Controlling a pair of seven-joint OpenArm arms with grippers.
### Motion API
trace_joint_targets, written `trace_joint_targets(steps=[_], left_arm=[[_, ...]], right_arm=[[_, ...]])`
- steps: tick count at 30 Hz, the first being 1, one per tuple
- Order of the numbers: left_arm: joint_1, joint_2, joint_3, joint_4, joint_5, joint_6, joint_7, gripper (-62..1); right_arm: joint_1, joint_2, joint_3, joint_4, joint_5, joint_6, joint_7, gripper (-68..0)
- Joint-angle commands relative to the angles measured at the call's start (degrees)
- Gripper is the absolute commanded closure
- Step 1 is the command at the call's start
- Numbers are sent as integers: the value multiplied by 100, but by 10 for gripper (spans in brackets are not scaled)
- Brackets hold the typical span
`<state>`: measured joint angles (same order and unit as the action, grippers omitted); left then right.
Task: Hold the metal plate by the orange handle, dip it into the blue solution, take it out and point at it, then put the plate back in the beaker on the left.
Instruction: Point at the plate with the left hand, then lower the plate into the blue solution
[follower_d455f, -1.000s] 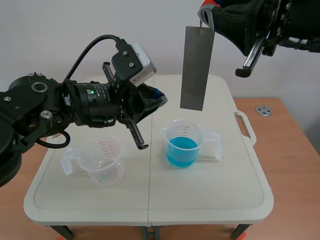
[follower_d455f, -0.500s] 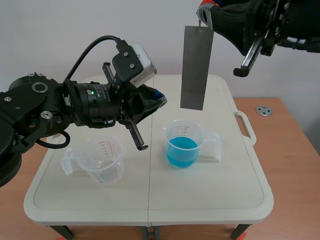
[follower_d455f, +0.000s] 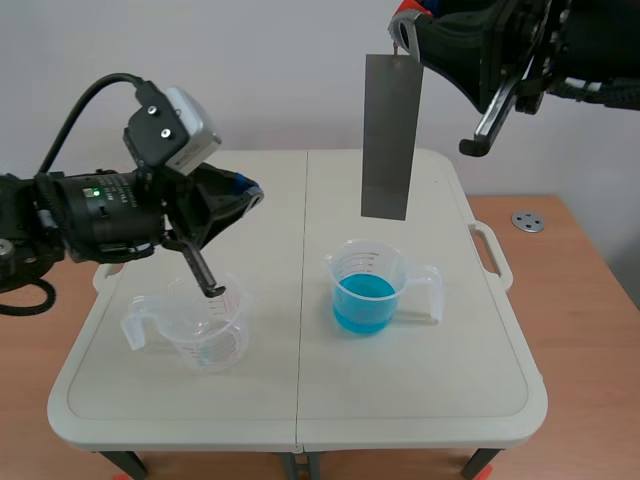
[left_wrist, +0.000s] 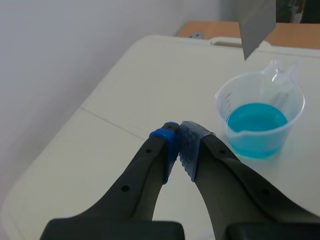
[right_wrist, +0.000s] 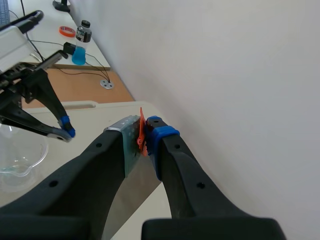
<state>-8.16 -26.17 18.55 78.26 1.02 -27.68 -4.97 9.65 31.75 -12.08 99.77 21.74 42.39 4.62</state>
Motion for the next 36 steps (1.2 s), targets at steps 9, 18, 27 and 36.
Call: trace_joint_targets(steps=[9, 18, 27, 36], left_arm=[[1676, -986, -1414, 1025, -918, 7, -525, -31], [3414, -1226, -3010, 1521, -1309, 7, -1051, -31], [4793, -1049, -4052, 1606, -1307, 7, -1580, -31], [5692, -393, -4575, 1606, -1235, 7, -1993, -31]], right_arm=[[116, -2, 39, 90, 74, 33, 85, -13], [33, -4, 0, -72, -136, 33, 319, -13], [33, -131, -114, -518, -699, 33, 813, -13], [35, -391, -278, -909, -1285, 33, 1167, -13]])
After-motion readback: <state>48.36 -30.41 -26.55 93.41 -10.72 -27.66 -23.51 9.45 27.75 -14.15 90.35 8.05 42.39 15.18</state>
